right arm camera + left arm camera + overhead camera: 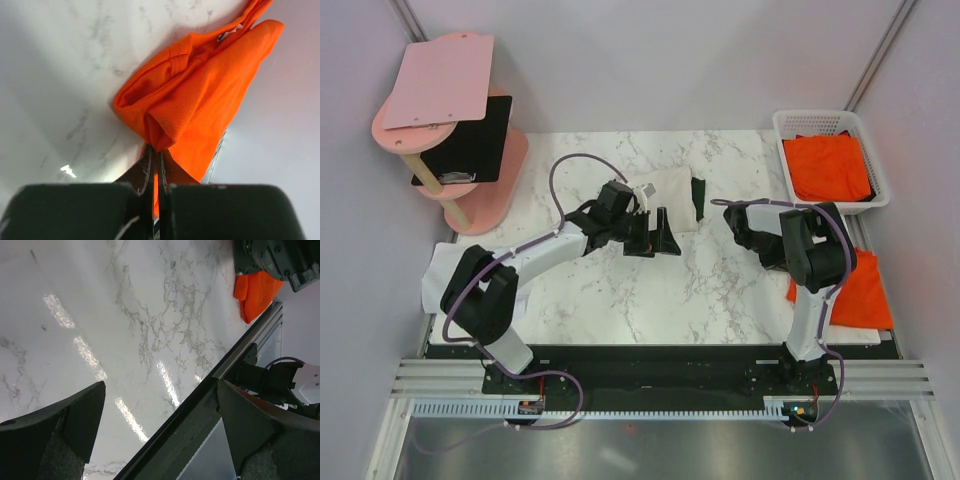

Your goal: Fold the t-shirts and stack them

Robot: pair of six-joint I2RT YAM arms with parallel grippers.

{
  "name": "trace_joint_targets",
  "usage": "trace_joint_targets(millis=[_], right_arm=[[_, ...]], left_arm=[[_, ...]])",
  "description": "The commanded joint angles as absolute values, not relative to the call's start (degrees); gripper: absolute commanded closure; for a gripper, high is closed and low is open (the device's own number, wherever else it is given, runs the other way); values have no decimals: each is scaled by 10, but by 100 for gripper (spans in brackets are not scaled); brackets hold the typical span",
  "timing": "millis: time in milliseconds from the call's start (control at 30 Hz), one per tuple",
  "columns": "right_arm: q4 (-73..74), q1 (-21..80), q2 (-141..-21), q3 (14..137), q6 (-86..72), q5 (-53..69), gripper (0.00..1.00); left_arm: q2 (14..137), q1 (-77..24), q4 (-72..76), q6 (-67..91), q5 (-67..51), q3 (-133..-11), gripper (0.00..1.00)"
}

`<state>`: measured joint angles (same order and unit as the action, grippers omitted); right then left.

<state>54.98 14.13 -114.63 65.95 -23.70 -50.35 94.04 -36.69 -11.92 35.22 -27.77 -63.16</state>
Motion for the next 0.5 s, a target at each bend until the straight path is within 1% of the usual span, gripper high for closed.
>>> trace_joint_targets(millis=[0, 167, 333, 467], right_arm=[[536, 189, -1126, 687, -217, -462, 100], [537, 263, -1153, 729, -230, -411, 100], [537, 322, -1196, 815, -246, -355, 100], [541, 364, -1244, 888, -258, -307, 100]], left_arm=[[902, -334, -143, 328, -256, -615, 1], [880, -280, -199, 306, -208, -624, 1], [886, -222, -240, 281, -174, -650, 0], [906, -198, -245, 273, -147, -671, 0]])
